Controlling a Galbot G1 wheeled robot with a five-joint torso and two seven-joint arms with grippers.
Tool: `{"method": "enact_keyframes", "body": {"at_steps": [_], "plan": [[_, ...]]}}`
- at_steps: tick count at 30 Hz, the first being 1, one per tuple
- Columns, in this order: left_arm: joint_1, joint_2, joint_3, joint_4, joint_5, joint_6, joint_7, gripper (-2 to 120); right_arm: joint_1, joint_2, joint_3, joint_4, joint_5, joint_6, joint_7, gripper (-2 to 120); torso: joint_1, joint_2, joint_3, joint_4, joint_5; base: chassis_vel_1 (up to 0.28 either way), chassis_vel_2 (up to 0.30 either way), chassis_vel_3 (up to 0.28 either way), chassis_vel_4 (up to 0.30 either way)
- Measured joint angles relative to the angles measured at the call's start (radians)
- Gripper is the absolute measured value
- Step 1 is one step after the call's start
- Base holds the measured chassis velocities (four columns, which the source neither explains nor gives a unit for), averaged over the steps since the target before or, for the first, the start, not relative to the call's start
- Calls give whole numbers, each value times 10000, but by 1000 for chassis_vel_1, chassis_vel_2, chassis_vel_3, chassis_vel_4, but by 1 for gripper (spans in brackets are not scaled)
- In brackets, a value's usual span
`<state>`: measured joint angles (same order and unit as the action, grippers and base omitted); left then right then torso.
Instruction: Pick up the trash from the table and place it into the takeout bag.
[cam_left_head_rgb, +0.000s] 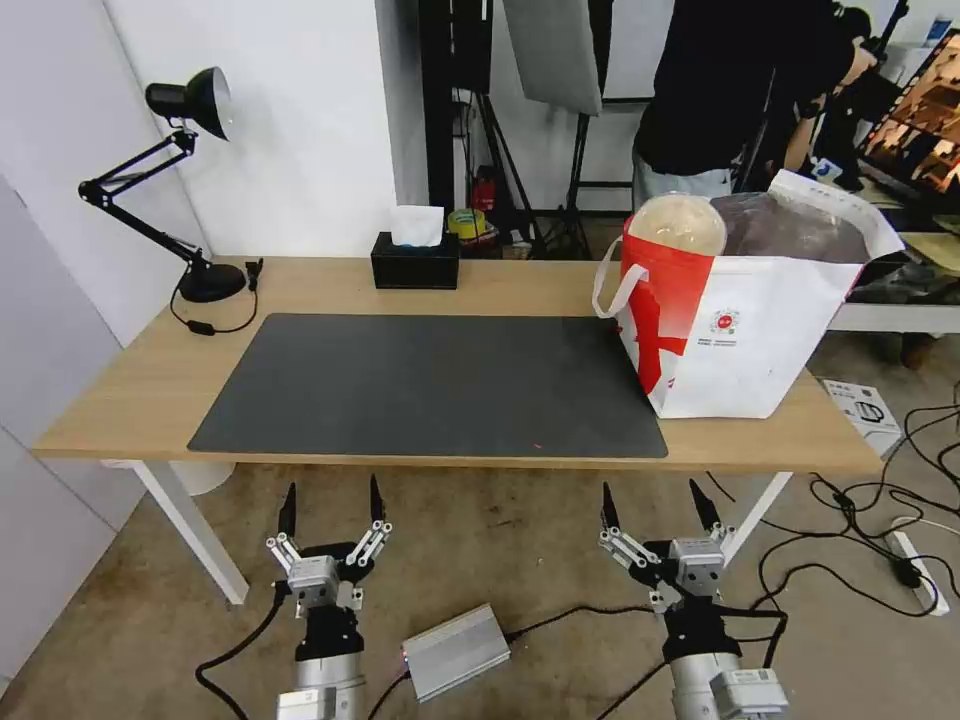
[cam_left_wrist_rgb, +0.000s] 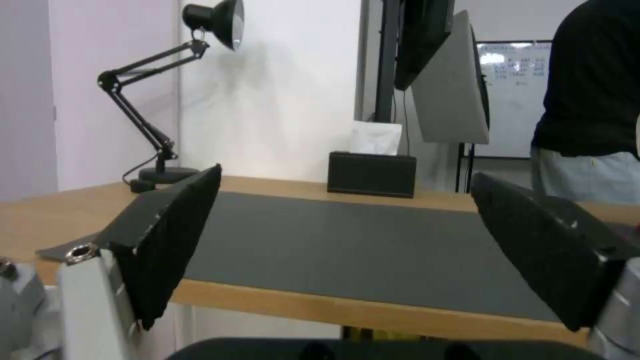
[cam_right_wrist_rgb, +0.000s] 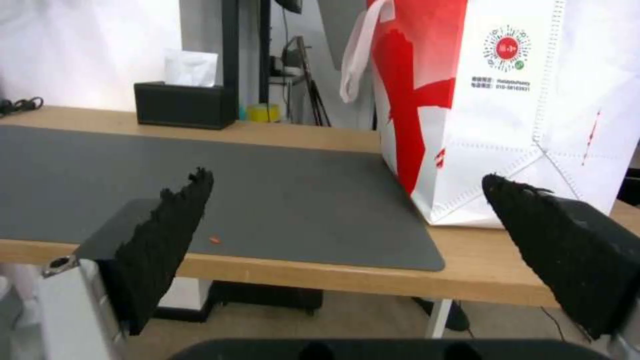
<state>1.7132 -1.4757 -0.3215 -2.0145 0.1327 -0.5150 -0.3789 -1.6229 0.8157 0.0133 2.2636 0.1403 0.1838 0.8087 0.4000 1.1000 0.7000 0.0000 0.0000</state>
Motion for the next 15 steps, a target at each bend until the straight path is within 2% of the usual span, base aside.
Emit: {"method": "enact_keyframes", "body": {"at_steps": [15], "plan": [[-2, 8, 11, -16, -20, 35, -2, 100, 1, 0, 0, 0, 0, 0, 0, 100, 0, 0, 0, 0, 0, 0, 0, 0, 0]]}}
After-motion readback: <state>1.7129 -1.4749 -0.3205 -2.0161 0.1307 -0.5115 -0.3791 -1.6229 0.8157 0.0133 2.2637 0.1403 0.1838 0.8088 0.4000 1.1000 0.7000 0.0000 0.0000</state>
